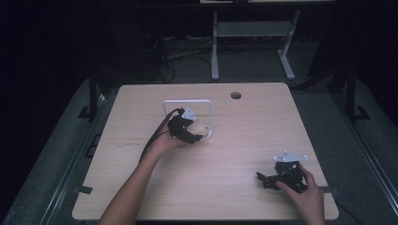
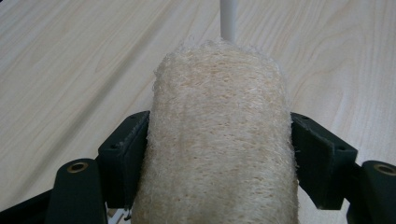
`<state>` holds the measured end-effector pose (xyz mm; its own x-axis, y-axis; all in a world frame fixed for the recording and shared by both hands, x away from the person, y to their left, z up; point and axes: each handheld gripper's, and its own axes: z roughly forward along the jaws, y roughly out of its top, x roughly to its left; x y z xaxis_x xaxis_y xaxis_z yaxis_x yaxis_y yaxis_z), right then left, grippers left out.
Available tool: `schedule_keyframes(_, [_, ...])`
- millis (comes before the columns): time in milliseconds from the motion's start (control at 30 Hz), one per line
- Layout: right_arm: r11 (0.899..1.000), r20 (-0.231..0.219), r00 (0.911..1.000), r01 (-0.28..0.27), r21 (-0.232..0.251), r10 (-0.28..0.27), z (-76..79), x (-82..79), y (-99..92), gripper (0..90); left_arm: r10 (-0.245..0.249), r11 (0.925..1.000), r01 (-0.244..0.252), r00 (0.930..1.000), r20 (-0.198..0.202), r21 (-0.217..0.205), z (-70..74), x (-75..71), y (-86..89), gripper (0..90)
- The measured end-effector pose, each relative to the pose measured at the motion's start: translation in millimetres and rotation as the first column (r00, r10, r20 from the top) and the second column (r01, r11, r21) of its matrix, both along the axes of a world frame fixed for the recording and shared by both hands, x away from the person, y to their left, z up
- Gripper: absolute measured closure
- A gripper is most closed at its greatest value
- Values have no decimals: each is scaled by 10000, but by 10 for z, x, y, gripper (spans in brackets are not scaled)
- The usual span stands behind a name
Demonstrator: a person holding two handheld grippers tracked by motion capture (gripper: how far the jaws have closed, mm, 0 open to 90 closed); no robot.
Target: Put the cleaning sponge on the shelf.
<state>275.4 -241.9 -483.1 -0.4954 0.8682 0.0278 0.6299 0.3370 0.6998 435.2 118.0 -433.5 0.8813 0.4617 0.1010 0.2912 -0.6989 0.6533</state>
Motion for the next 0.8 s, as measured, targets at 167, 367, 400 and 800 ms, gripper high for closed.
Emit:
schedule_keyframes(167, [10000,-2,10000,0,-1,0,0,0,0,9,76,9998,-75,10000,-59,183,-24,35,-3,264])
schedule_keyframes(367, [10000,-2,10000,1,-1,-1,0,0,0,9,148,9996,-145,9998,-140,225,-59,65,0,263])
schedule_keyframes(400, [10000,-3,10000,3,0,-3,0,0,0,9,157,9996,-153,9998,-151,253,-68,65,-4,263])
schedule_keyframes(800, [10000,-3,10000,3,1,-3,0,0,0,9,187,9991,-177,9995,-249,381,-116,84,-16,257])
